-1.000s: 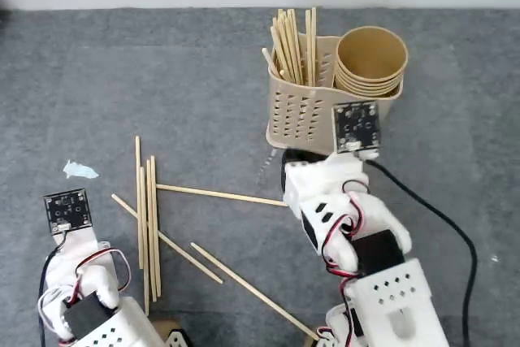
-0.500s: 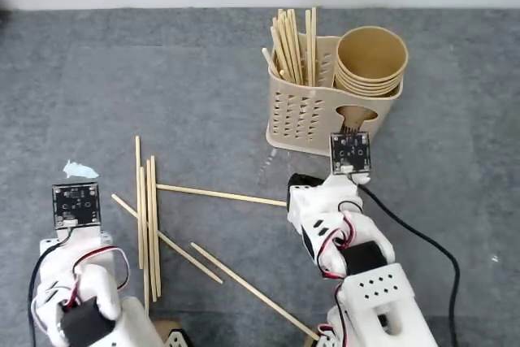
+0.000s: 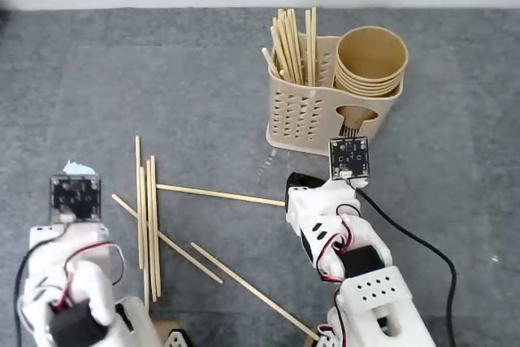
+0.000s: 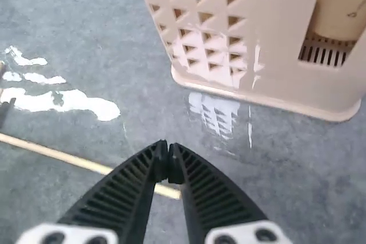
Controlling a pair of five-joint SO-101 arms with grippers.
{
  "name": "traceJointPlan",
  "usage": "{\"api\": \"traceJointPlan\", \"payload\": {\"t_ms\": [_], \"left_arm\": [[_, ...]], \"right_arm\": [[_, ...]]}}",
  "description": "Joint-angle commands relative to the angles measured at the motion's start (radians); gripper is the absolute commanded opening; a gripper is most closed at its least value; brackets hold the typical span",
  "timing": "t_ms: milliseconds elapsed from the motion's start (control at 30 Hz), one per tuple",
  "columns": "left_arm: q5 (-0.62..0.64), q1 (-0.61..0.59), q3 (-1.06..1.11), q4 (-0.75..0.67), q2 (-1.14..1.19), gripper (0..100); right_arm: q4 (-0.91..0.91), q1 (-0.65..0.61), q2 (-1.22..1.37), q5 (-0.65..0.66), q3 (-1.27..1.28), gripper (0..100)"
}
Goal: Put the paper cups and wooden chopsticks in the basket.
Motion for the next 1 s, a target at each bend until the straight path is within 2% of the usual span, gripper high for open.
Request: {"api": "traceJointPlan", "payload": {"t_ms": [0, 233, 367, 633, 800, 967], "left_arm": [[-0.006, 0.006, -0.206, 0.048, 0.290, 3], [-0.005, 0.011, -0.458, 0.064, 0.786, 3], [-0.009, 0.071, -0.542, 0.066, 0.993, 3], [-0.005, 0.247, -0.653, 0.020, 1.280, 6], [0.025, 0.267, -0.711, -0.029, 1.438, 16], [0.035, 0.276, -0.756, -0.086, 1.557, 16]], "right_arm": [[-0.022, 0.008, -0.022, -0.002, 0.005, 0.9], [-0.022, 0.008, -0.022, -0.002, 0.006, 0.9], [-0.022, 0.008, -0.022, -0.002, 0.006, 0.9], [-0.022, 0.008, -0.022, -0.002, 0.006, 1.0], [-0.022, 0.005, -0.022, -0.002, 0.006, 1.1], [-0.022, 0.004, -0.022, -0.002, 0.005, 1.1]]}}
